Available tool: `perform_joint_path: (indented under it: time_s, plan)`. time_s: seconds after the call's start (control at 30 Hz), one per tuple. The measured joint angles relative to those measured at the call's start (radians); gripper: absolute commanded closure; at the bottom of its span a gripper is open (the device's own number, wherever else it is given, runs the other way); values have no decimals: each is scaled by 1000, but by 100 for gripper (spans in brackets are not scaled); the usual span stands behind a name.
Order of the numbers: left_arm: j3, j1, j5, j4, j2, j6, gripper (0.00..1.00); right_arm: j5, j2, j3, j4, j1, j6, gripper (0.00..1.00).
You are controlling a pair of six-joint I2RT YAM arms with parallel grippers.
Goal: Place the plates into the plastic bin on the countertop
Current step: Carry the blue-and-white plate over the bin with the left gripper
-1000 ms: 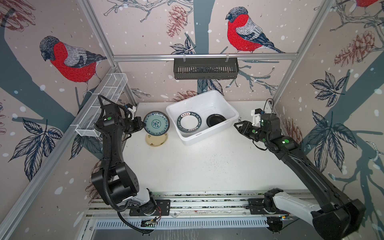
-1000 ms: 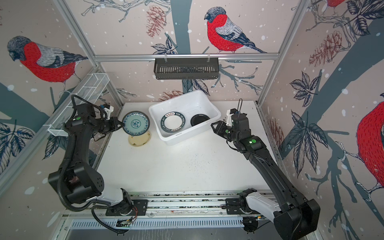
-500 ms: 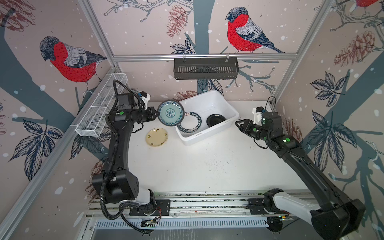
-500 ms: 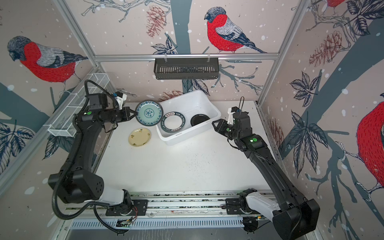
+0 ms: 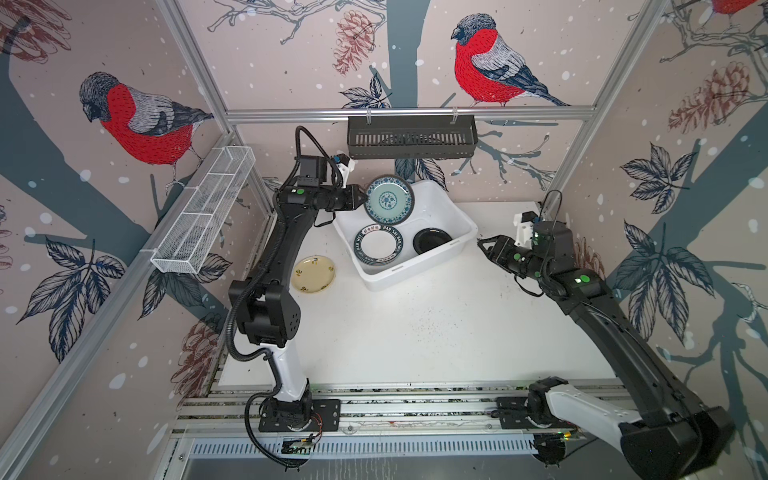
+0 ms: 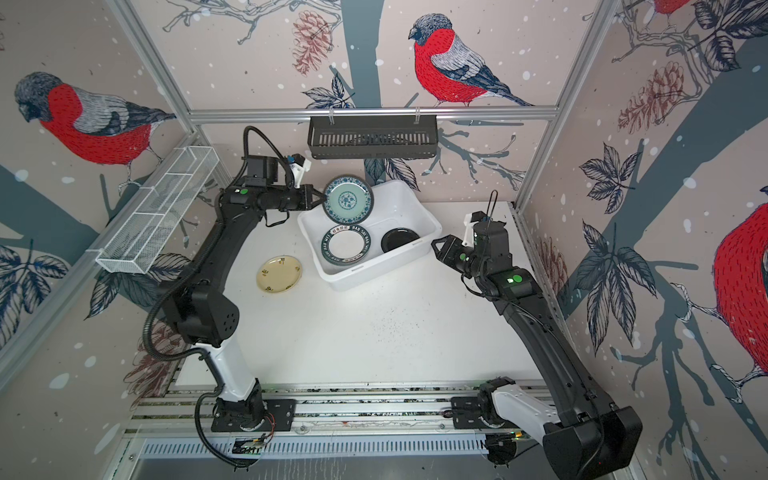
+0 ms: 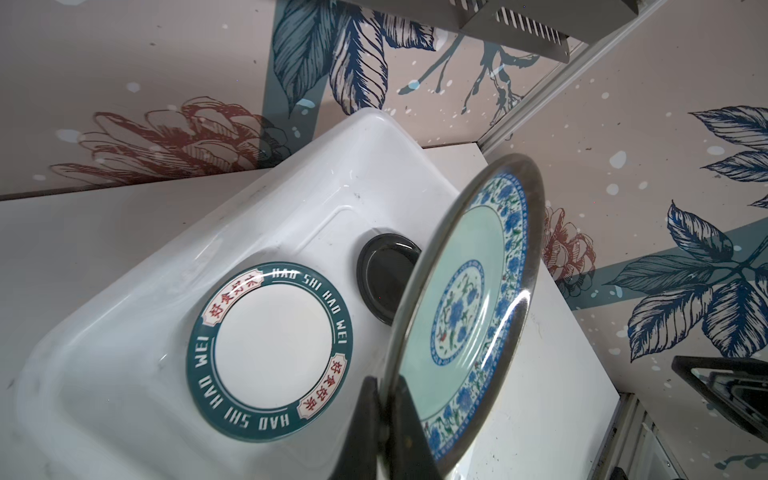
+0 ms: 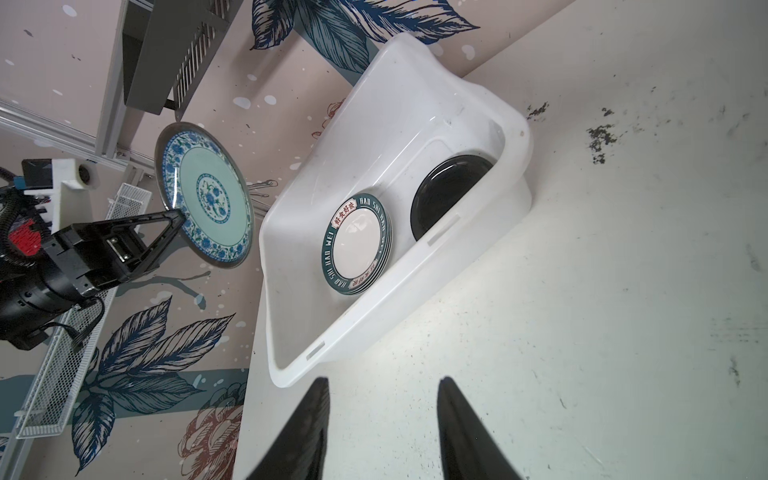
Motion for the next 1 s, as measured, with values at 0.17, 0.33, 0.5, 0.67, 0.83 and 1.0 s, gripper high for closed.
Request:
perform_joint_path:
  time_s: [0.17,0.33,0.5,0.67,0.83,1.0]
  plan:
    - [22,-53,10,45,92,-23,100,7,-5,6,-19,-14,15,56]
    - [60,-92,29,97,174,-54,100,27,-10,9,-20,-22,51,56]
    - [109,-100,39,140,267,-88,100,45,-11,8,-19,-23,91,56]
    - [141,-101,50,169,343,-120,100,66,-8,10,-19,-24,118,56]
    - [224,-106,59,174,433,-134,100,86,7,11,-22,-24,139,56]
    - [269,-111,59,176,487,-134,100,101,11,13,-27,-25,163,56]
